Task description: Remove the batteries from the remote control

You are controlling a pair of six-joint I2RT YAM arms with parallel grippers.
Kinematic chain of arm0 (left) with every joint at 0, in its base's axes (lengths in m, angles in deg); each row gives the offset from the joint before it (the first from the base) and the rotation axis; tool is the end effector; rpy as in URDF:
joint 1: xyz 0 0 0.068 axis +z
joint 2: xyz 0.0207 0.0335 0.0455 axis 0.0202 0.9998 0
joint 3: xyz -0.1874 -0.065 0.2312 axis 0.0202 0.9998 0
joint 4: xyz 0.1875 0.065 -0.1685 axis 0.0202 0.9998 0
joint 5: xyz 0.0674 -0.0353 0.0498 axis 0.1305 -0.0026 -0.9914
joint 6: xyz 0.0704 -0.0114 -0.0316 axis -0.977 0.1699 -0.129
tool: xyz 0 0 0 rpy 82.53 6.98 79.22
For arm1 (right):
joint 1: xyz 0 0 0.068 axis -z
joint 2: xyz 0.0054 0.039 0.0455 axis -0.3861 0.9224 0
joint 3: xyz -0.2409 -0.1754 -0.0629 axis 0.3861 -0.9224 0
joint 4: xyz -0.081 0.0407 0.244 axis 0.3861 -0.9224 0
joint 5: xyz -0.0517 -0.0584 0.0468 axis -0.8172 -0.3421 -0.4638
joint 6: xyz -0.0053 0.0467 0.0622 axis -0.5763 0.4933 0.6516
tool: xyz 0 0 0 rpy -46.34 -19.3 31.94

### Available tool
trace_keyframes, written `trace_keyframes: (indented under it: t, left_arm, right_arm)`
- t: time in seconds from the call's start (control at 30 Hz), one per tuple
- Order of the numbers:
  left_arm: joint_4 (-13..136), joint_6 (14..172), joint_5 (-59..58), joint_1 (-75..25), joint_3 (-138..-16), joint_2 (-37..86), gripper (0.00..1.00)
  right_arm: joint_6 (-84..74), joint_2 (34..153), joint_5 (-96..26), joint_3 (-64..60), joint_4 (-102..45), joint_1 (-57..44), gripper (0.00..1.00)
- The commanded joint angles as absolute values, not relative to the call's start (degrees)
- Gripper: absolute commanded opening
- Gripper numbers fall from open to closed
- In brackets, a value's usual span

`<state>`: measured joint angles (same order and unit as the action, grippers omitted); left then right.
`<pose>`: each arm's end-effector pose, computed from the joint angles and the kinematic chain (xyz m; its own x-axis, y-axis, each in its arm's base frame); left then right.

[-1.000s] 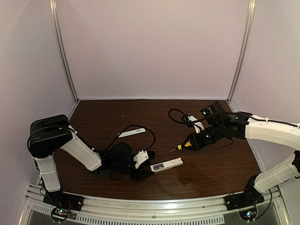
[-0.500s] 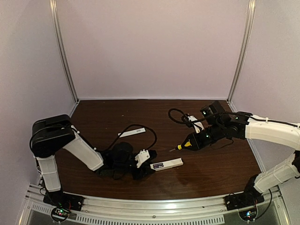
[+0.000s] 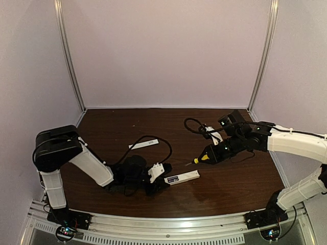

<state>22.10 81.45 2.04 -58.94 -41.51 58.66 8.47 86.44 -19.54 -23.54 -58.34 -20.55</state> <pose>0.1725 -0.3247 0.1033 -0.2562 0.4585 -0.8510 0.9321 0.3504 -0.0918 0.1820 0.2072 0.2664 -0.8103 -0.3236 -0.4886 -0.5650 0.6525 0.5049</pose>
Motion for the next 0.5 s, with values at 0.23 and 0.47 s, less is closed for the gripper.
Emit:
trace_keyframes:
  t: [0.23, 0.47]
  left_arm:
    - [22.18, 80.83, -2.21, -59.4, -43.48, 59.94, 0.0]
    - [21.16, 80.36, -0.87, -59.44, -42.86, 60.0, 0.0]
  right_arm:
    - [12.19, 87.41, -17.41, -23.86, -58.86, -22.27, 0.0]
    - [13.49, 89.3, -16.63, -23.75, -58.44, -23.01, 0.0]
